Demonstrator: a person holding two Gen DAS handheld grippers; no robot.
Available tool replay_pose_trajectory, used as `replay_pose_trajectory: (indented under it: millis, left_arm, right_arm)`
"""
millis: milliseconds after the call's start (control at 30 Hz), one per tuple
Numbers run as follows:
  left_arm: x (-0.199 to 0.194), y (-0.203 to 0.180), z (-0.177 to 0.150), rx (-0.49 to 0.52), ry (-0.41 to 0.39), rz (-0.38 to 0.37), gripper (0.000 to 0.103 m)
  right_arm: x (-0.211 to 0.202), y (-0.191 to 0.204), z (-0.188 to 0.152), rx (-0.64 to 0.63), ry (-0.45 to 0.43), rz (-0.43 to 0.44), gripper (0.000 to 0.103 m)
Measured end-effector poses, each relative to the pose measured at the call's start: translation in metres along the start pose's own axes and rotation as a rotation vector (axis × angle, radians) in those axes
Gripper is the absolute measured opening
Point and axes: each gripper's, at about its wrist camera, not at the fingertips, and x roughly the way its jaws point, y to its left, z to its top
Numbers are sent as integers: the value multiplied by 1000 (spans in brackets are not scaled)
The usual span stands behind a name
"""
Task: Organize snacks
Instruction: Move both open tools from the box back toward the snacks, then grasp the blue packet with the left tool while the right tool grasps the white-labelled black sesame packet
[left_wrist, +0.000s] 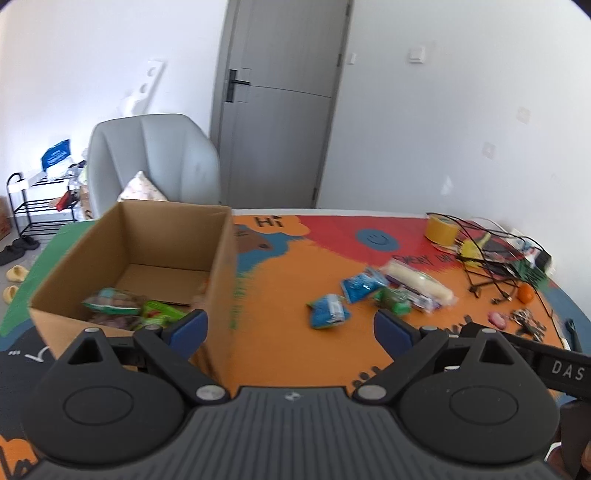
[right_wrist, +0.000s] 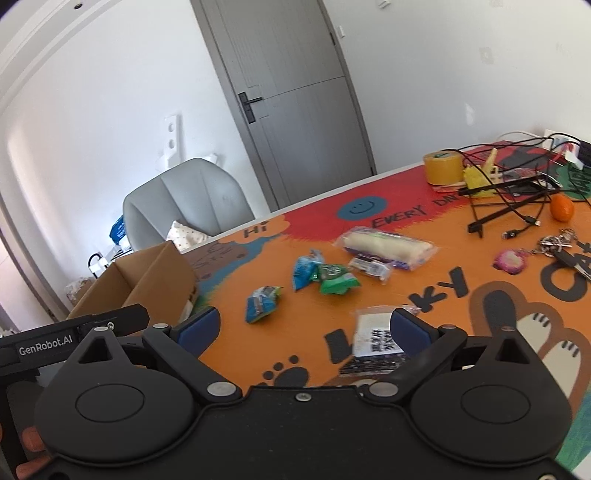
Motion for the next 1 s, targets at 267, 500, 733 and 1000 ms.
replay_pose_trajectory:
  millis: [267,500,733,1000]
  left_arm:
    - [17,-22,-6,23,29,-45,96]
    - [37,-39,-14,47,60,-69,96]
    - [56,-50,-20,57,85,-83,94]
    - [79,-55,-22,64,101,-65,93]
  right_arm:
    - [4,-30,-8,37,15,-40,100]
    - [12,-52,-15,71,35,-67,99]
    - [26,-67,-21,93,64,-76,93]
    - [46,-67,-20,90,92,-49,88]
